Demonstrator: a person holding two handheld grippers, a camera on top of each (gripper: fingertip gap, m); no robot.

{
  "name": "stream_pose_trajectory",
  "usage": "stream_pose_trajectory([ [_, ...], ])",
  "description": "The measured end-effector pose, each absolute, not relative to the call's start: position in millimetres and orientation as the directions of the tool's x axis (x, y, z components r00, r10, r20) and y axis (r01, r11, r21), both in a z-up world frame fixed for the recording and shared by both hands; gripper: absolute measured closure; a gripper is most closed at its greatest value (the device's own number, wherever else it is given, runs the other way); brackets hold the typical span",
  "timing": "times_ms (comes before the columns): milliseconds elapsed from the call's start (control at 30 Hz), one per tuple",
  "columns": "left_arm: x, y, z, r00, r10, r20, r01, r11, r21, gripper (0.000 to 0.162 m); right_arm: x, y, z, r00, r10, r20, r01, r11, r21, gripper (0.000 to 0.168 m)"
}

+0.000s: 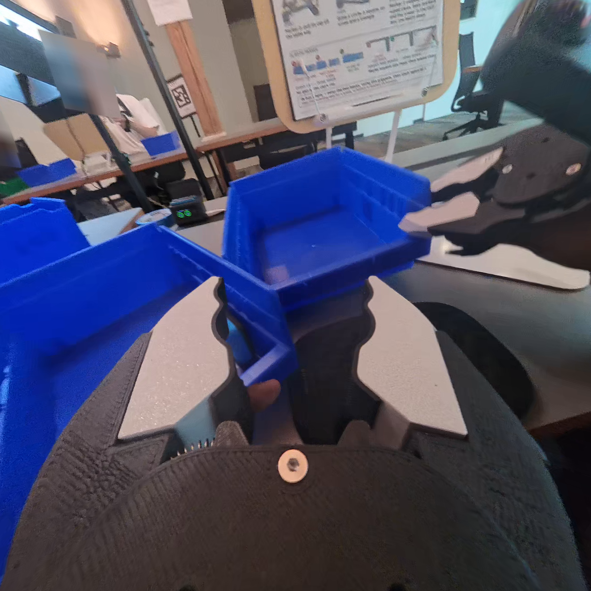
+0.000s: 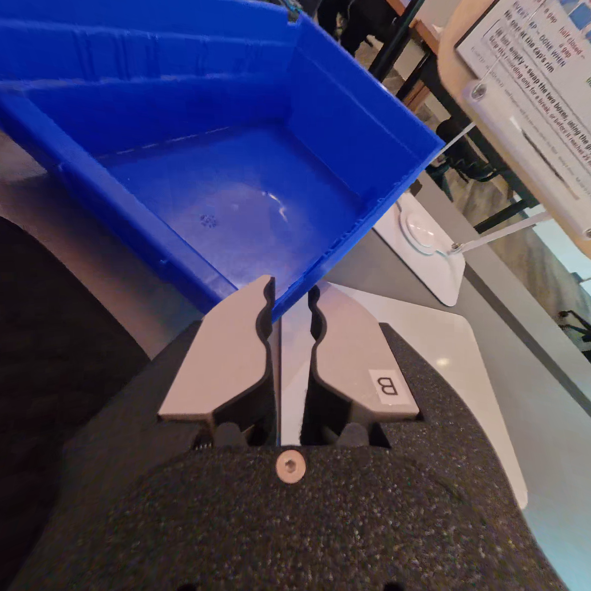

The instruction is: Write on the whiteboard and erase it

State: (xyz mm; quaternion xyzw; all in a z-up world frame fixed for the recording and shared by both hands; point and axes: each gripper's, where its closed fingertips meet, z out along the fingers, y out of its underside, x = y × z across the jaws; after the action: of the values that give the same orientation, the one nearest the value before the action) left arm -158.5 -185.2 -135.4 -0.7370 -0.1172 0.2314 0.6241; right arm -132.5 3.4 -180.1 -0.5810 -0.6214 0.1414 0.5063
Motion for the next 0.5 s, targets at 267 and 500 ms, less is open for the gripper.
stream_pose_trajectory([
  [267,-137,-147,-176,0.927,0.373,-0.042,0.064,-0.267,-0.962,0.084,-93,38,-137,0.269,0.829,0.49,0.553,0.283,-0.784,0.163],
  [500,-138,-114,-190,0.925,0.38,0.021,0.138,-0.283,-0.949,0.103,-55,48,-148,0.281,0.833,0.476,0.564,0.258,-0.784,0.161],
])
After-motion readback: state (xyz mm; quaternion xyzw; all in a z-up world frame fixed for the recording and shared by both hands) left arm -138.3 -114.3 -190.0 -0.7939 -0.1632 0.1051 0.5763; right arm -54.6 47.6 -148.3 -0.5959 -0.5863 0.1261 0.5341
